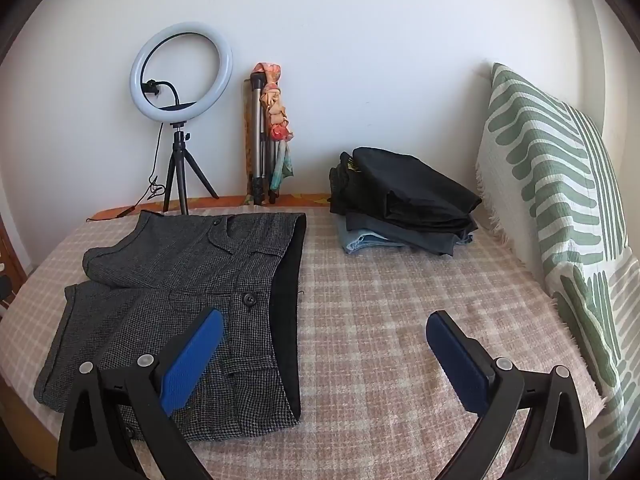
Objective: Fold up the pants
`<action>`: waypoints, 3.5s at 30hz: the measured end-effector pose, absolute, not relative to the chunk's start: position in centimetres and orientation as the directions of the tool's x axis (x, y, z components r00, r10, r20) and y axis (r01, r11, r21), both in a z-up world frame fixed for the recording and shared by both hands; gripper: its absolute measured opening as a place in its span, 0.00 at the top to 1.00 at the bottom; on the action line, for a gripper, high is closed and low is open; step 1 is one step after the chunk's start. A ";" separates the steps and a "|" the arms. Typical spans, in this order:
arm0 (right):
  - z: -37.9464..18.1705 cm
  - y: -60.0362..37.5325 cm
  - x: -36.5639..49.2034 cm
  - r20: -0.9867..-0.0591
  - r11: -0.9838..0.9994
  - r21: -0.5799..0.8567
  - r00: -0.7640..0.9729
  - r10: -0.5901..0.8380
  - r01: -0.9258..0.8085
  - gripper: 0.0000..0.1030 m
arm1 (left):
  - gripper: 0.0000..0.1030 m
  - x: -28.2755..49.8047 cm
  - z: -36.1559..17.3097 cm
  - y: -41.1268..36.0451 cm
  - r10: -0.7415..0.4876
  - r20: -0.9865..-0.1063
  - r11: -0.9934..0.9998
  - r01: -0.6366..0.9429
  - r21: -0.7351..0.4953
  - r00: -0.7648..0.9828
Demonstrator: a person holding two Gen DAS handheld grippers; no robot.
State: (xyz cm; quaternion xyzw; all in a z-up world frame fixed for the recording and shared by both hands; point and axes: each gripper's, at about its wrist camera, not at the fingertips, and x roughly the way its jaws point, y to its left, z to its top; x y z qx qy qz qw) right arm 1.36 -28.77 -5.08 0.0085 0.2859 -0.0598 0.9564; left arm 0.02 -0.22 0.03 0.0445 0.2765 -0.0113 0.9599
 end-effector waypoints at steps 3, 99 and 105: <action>-5.1 -28.8 1.4 -0.548 0.993 -0.016 0.829 -0.108 0.119 0.00 | 0.00 0.1 0.0 0.0 0.002 -0.533 0.996 0.045 0.075 0.846; -6.6 -27.0 0.5 -0.598 0.963 -0.049 0.780 0.183 -0.264 0.01 | 0.17 -0.7 -1.6 4.5 -0.052 -0.664 0.942 0.256 0.214 0.746; -8.2 -24.8 0.2 -0.703 0.865 -0.180 0.676 0.220 -0.468 0.15 | 0.35 -2.3 -3.3 3.6 -0.118 -0.732 0.905 0.376 0.199 0.671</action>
